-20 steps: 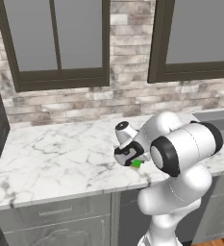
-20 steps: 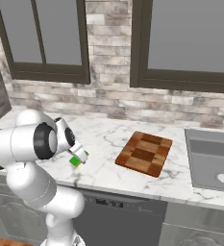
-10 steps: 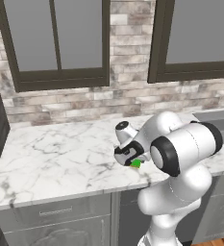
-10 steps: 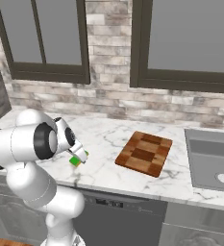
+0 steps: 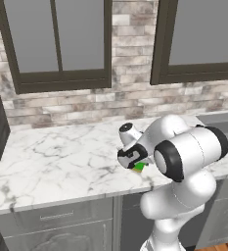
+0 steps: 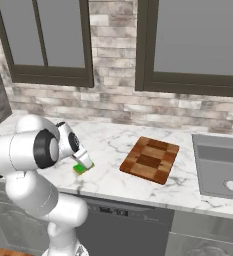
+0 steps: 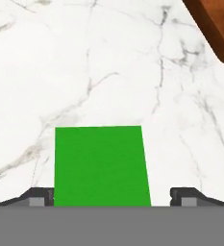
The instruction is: Pick up the sponge from the counter and clean the cutting board by briefly scrubbing or pressing down on the cutting board. Once finished, release the sponge.
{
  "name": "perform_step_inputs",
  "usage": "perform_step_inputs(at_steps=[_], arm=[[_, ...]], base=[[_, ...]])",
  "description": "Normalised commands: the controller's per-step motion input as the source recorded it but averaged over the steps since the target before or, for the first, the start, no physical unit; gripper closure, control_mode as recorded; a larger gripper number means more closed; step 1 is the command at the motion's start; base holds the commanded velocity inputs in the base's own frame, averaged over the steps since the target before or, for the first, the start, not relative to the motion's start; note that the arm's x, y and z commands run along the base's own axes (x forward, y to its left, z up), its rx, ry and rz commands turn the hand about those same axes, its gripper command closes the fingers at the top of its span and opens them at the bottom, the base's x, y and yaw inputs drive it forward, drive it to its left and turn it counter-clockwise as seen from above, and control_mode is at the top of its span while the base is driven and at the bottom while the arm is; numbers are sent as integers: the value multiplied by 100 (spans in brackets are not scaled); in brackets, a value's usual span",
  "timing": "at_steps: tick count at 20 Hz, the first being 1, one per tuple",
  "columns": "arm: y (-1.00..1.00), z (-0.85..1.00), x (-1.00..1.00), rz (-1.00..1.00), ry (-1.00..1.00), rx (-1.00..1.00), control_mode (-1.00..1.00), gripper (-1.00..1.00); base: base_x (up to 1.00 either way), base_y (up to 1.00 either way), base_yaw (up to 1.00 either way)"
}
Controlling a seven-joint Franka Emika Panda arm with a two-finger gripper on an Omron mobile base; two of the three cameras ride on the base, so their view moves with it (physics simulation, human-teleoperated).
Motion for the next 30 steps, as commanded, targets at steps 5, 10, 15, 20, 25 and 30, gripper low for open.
perform_step_inputs(at_steps=[5, 10, 15, 20, 25, 30], arm=[[-10, 25, -9, 0, 0, 0, -100, -100], [-14, 74, -33, 1, 0, 0, -100, -100], [-32, 87, -52, 9, 0, 0, -100, -100], [-5, 76, -94, 21, -4, 0, -100, -100], [-2, 64, -100, 29, -11, 0, -100, -100], [-5, 45, -100, 29, -15, 0, -100, -100]], base=[[0, 0, 0], [0, 0, 0], [0, 0, 0], [0, 0, 0], [0, 0, 0], [0, 0, 0]])
